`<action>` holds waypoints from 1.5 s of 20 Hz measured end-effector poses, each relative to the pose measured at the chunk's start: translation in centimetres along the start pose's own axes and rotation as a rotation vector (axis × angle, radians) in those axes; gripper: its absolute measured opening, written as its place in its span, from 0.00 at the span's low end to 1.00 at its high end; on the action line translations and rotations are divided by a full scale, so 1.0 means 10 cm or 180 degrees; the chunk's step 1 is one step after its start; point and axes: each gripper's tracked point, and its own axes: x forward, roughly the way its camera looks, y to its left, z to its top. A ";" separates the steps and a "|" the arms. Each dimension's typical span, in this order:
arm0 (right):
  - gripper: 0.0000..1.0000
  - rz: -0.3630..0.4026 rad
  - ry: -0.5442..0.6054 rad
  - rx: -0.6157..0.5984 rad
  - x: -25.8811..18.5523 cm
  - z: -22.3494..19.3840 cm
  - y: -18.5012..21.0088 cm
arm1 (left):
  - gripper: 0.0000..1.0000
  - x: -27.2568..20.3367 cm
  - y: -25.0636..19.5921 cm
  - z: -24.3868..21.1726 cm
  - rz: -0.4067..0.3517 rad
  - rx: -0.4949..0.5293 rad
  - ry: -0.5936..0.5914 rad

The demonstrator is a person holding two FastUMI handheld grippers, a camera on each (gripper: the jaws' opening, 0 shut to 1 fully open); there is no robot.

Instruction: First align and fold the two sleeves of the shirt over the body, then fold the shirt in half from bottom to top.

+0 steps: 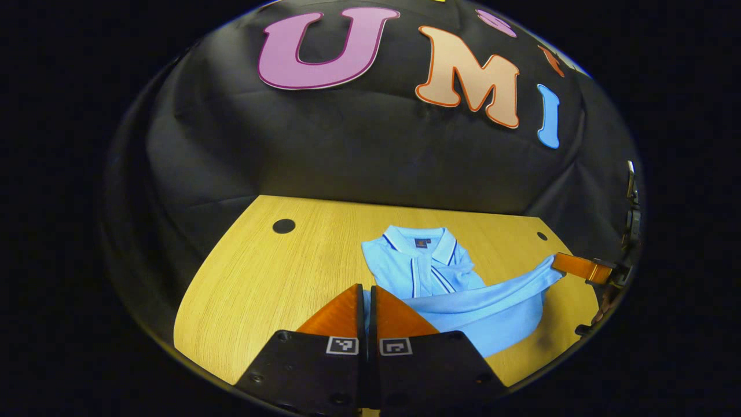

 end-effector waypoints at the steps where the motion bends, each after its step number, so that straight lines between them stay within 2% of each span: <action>1: 0.02 -0.0058 -0.0038 -0.0018 0.13 0.05 0.00 | 0.00 0.14 0.02 0.06 -0.0016 0.0030 -0.0011; 6: 0.03 -0.0267 -0.0026 0.0007 0.71 0.12 -0.02 | 0.00 0.79 0.06 0.20 -0.0107 0.0182 0.0016; 12: 0.02 -0.0545 0.0073 0.0139 1.23 0.02 -0.29 | 0.00 1.33 0.33 0.14 0.0040 0.0225 0.0102; 13: 0.03 -0.0554 0.0070 0.0147 1.24 0.03 -0.30 | 0.00 1.35 0.40 0.12 0.0108 0.0215 0.0105; 14: 0.09 -0.0556 0.0012 0.0091 1.24 0.07 -0.32 | 0.00 1.37 0.41 0.07 0.0096 0.0192 0.0135; 15: 0.18 -0.0528 -0.0080 -0.0001 1.18 0.14 -0.28 | 0.05 1.40 0.40 0.04 0.0071 0.0142 0.0147; 16: 0.38 -0.0518 -0.0185 -0.0124 1.09 0.23 -0.26 | 0.15 1.30 0.33 0.09 0.0013 0.0069 0.0105; 19: 0.99 -0.0416 -0.0504 -0.0420 0.66 0.50 -0.07 | 0.99 1.00 0.20 0.40 -0.0015 -0.0061 -0.0197; 22: 0.99 -0.0423 -0.0896 -0.0529 0.05 0.82 0.08 | 0.96 0.49 0.04 0.74 0.0034 0.0010 -0.0589; 26: 0.98 -0.0316 -0.1422 -0.0664 -0.82 1.19 0.28 | 0.95 -0.45 -0.22 1.20 0.0138 0.0187 -0.1180; 30: 0.98 -0.0235 -0.1517 -0.0653 -1.55 1.19 0.40 | 0.95 -1.25 -0.41 1.30 0.0105 0.0201 -0.1496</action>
